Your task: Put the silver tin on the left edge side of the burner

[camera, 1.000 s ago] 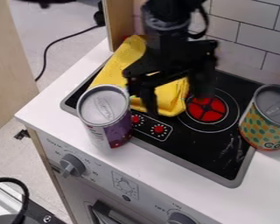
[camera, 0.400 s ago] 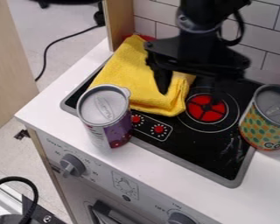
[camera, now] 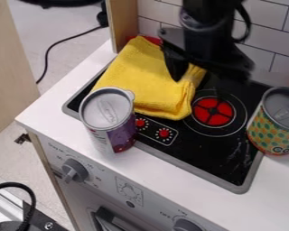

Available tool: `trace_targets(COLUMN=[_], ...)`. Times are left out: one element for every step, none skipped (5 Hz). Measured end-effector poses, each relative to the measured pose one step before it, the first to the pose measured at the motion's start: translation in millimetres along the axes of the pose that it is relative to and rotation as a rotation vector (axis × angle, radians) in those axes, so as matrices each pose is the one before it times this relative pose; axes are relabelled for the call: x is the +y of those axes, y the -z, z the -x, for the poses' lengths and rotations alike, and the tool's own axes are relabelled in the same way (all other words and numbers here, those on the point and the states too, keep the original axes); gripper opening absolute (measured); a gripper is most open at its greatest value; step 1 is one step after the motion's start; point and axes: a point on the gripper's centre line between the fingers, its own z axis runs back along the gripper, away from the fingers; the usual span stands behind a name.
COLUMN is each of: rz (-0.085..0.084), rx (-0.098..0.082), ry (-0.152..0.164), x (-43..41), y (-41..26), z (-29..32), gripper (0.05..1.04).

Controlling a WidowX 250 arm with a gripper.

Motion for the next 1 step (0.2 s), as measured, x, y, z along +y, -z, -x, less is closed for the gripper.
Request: trace_targets(rz=[-0.0423], rx=[-0.0537], ry=[-0.0120], x=[17.16], y=[13.65], z=[-12.42], gripper=[0.997])
